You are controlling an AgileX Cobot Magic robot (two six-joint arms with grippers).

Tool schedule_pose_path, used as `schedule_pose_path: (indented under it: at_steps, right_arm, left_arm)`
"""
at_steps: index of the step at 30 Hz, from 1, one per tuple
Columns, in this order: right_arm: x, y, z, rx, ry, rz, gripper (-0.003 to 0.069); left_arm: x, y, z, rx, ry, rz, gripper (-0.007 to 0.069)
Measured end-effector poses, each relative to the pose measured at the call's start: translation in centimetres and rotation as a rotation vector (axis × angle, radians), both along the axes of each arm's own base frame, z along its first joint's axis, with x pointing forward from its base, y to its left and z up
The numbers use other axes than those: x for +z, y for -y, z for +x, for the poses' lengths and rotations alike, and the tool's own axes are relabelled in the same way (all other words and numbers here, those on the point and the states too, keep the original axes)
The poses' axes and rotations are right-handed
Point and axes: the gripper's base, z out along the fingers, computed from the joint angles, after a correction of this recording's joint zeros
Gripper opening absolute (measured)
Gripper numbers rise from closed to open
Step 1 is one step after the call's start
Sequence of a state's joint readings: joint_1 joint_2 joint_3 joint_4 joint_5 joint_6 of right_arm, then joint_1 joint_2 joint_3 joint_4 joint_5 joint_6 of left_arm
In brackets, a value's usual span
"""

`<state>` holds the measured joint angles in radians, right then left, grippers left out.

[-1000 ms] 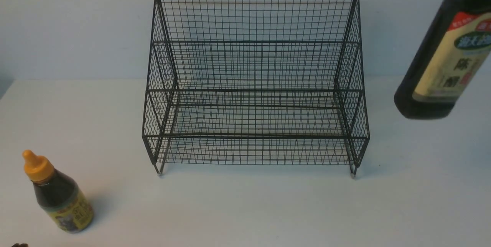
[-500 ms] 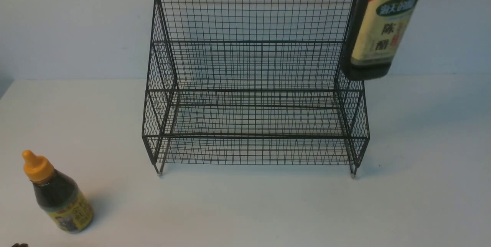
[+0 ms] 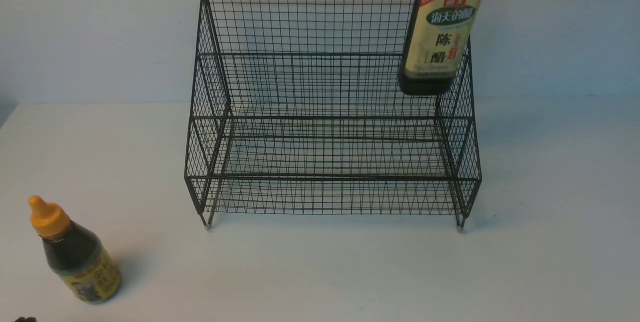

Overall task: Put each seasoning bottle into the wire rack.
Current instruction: Use the right arm to put the condiment bottle back on the shelf

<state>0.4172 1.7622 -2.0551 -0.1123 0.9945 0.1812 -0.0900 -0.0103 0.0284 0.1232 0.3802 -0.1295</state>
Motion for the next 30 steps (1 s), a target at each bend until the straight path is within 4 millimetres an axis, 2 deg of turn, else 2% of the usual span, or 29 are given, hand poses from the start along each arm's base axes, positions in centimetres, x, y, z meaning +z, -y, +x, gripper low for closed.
schedule_pose_path:
  at_steps: [4,13,23,29,30]
  right_arm:
    - [-0.5,-0.1,0.4,-0.006,-0.010,-0.016,0.0318]
    - [-4.5,-0.6,2.1,-0.037,-0.183,-0.082,0.0318]
    - [-6.1,-0.3,1.9,-0.114,-0.335,-0.087,0.0317]
    - [-9.2,-1.1,3.6,-0.125,-0.406,-0.117,0.0317]
    - [-9.1,-1.2,3.7,-0.122,-0.395,-0.116,0.0317]
  left_arm:
    - [0.0,0.0,0.0,0.000,0.000,0.000,-0.0005]
    - [0.0,0.0,0.0,0.000,0.000,0.000,-0.0005]
    - [0.0,0.0,0.0,0.000,0.000,0.000,-0.0005]
    - [0.0,0.0,0.0,0.000,0.000,0.000,-0.0005]
    - [0.0,0.0,0.0,0.000,0.000,0.000,-0.0005]
